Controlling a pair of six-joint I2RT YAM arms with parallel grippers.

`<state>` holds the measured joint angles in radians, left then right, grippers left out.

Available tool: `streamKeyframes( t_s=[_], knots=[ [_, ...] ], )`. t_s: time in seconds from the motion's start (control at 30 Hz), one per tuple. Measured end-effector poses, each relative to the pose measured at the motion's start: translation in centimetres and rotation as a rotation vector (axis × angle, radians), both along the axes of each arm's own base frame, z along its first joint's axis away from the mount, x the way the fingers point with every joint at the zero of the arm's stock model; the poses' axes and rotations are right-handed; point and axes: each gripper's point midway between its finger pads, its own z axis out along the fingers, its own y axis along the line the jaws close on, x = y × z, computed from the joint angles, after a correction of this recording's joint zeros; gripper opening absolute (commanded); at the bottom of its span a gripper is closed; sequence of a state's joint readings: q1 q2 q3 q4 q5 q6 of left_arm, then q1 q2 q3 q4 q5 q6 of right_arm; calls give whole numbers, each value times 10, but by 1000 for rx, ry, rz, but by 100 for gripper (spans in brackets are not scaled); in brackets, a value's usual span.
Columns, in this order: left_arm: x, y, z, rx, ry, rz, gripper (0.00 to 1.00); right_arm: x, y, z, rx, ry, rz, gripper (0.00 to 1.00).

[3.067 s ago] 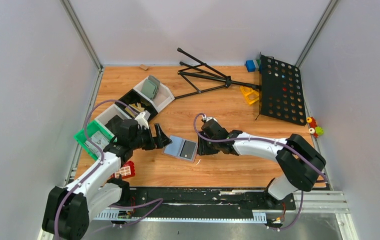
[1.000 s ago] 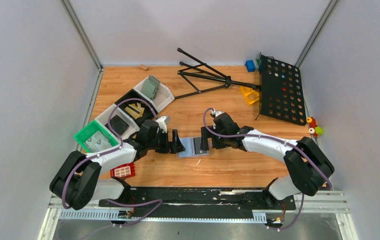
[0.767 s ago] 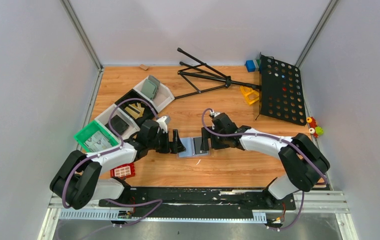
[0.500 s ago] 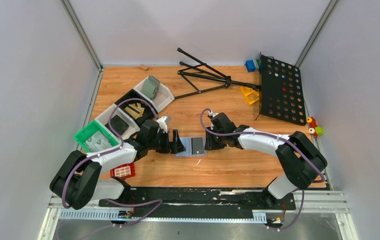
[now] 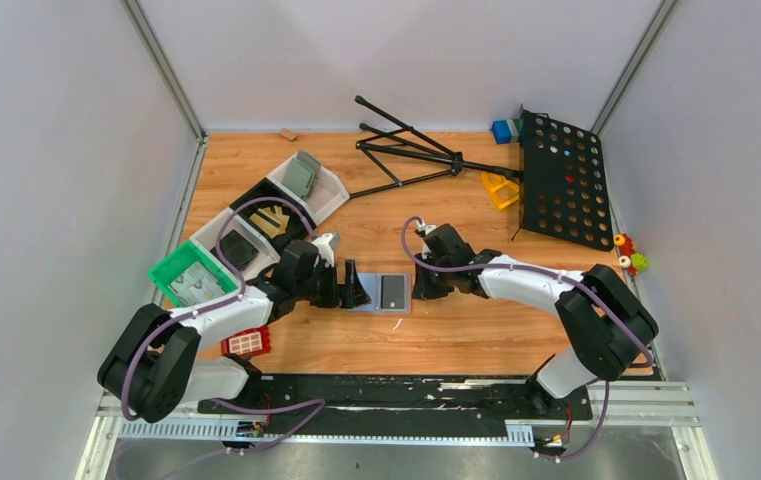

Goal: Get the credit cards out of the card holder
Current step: Pick up the card holder from the center of the board.

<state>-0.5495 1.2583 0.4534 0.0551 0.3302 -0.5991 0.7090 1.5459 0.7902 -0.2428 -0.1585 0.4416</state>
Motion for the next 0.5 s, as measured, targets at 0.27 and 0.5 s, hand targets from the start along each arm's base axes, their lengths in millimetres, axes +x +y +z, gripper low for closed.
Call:
streamKeyframes(
  t_s=[0.27, 0.5],
  knots=[
    [-3, 3, 0, 12, 8, 4, 100, 3, 0, 9, 15, -25, -6, 42],
    [-3, 5, -1, 19, 7, 10, 100, 11, 1, 8, -5, -27, -28, 48]
  ],
)
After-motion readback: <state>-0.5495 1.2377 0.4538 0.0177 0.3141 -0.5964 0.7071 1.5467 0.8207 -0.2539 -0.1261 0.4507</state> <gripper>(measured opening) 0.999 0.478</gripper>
